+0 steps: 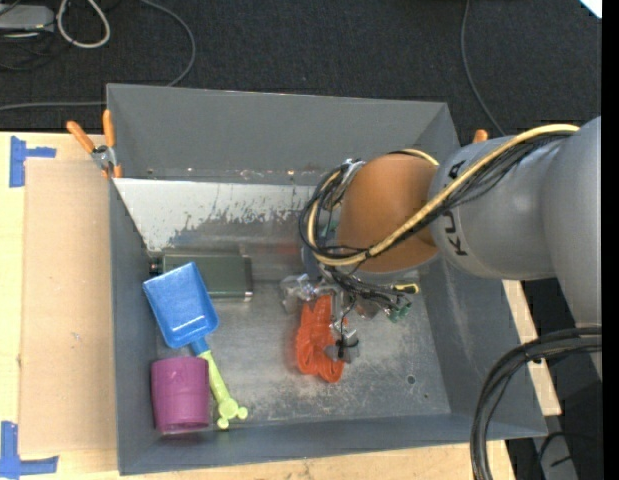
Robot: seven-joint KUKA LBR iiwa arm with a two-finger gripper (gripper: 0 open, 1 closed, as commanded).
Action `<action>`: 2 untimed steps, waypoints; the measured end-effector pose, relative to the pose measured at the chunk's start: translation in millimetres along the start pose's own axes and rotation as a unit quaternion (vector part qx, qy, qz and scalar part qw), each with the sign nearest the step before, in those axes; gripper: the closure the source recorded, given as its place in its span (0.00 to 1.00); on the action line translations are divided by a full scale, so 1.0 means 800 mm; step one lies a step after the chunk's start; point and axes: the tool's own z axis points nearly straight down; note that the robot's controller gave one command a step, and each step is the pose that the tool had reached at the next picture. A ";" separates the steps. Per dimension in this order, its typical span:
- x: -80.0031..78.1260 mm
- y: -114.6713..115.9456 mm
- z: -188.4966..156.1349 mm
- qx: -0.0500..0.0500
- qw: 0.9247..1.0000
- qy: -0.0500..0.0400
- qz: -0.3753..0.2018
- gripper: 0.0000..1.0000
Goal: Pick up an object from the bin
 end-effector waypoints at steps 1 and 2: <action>-0.026 0.008 -0.006 -0.002 0.995 0.002 -0.104 1.00; -0.026 0.008 -0.006 -0.002 0.995 0.002 -0.104 1.00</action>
Offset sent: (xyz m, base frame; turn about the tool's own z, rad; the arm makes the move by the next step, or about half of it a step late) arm 0.0000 0.0000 0.0000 0.0000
